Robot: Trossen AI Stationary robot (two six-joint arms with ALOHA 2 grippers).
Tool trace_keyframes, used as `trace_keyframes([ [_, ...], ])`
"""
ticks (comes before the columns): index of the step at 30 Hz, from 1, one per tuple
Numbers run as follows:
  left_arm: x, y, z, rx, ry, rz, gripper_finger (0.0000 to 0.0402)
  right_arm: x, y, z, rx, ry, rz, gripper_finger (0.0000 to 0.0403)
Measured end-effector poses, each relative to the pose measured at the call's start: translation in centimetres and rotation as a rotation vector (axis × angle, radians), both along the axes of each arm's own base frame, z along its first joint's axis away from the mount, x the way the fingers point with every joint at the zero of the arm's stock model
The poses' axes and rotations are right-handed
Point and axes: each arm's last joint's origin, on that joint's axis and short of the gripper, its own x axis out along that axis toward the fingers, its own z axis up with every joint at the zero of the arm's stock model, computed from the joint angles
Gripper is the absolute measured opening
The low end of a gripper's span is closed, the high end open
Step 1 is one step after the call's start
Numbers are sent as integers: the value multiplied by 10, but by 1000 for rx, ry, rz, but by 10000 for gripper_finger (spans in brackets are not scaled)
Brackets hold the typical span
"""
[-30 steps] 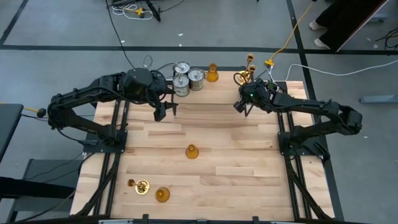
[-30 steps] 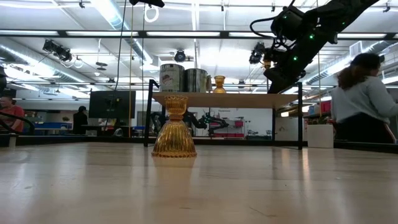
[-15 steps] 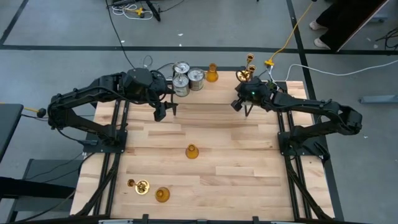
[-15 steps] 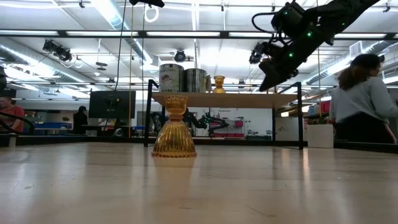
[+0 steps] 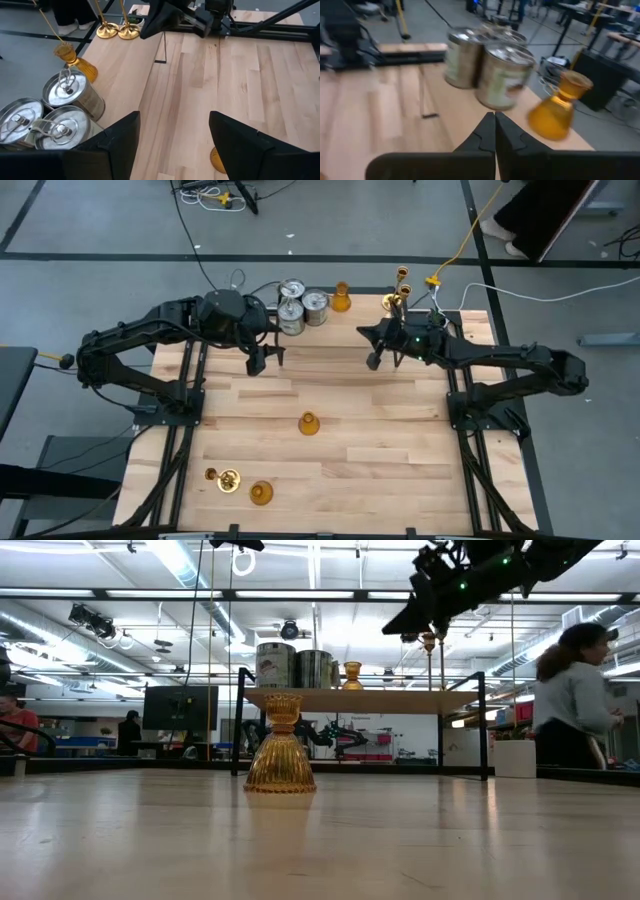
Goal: Pick & Place candle stick holders
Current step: Put the gold candle holder on the shelf aligned with the other gold candle holders
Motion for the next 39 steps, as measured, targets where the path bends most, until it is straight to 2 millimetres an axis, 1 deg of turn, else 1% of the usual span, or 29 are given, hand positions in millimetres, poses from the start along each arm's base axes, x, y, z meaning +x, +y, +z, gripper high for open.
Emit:
trace_keyframes([
  [5,0,0,0,-3,0,-4,237,6,18,2,5,-25,69,0],
  [8,0,0,0,-2,0,-4,236,8,24,2,5,-25,96,5],
  [12,0,-1,0,-8,-1,-14,236,8,27,2,18,-28,103,21],
  [17,2,-9,0,-117,-18,-135,236,8,28,2,29,-32,100,40],
  [22,4,-25,-1,-212,-20,-256,236,8,28,2,30,-32,100,61],
  [28,14,-51,-8,-275,30,-334,236,9,28,2,58,-42,124,87],
  [34,14,-74,-14,-380,97,-344,236,9,32,0,131,-43,233,113],
  [36,12,-82,-14,-388,107,-369,236,9,33,-1,152,-40,249,122],
  [39,6,-96,-17,-386,167,-418,236,9,34,-2,174,-38,255,134],
])
